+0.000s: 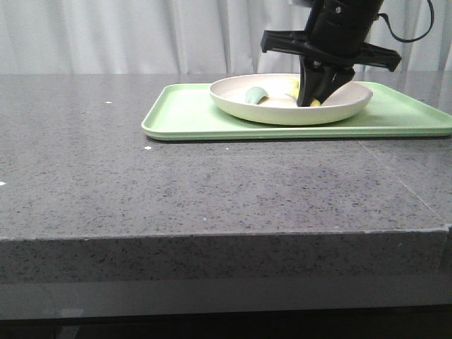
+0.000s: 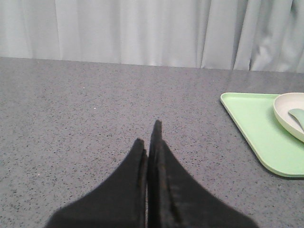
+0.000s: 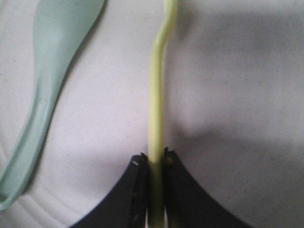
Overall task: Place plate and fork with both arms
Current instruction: 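Lift the yellow fork out of the plate with the right gripper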
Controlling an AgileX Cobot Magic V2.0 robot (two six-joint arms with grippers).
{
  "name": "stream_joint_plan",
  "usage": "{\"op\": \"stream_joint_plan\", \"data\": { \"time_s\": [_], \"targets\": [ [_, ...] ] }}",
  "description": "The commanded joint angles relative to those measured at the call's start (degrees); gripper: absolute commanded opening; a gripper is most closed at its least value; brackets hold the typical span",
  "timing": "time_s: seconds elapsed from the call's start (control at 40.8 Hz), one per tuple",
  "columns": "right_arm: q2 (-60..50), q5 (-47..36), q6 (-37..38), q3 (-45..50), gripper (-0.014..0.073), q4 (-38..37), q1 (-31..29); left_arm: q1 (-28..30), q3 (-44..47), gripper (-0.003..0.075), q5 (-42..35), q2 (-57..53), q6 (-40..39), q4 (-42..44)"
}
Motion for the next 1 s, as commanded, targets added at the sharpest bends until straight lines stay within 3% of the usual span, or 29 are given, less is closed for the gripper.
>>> {"op": "stream_joint_plan", "data": {
  "time_s": [0.0, 0.343, 0.735, 0.98],
  "targets": [
    [-4.6, -0.2, -0.1, -3.9, 0.0006, -0.1, 0.0, 0.1, -1.6, -0.0018, -4.5, 0.4, 0.1, 0.2],
    [-5.0, 3.6, -0.1, -10.1, 0.0006, -0.1, -0.9, 0.1, -1.6, -0.0018, -4.5, 0.4, 0.1, 0.2],
    [-4.7, 12.0, -6.7, -13.3, 0.0006, -0.2, -10.2, 0.1, -1.6, -0.0018, -4.5, 0.4, 0.1, 0.2],
    [-4.4, 12.8, -8.1, -11.6, 0.0006, -1.1, -12.2, 0.1, -1.6, -0.0018, -4.5, 0.4, 0.1, 0.2]
  ]
}}
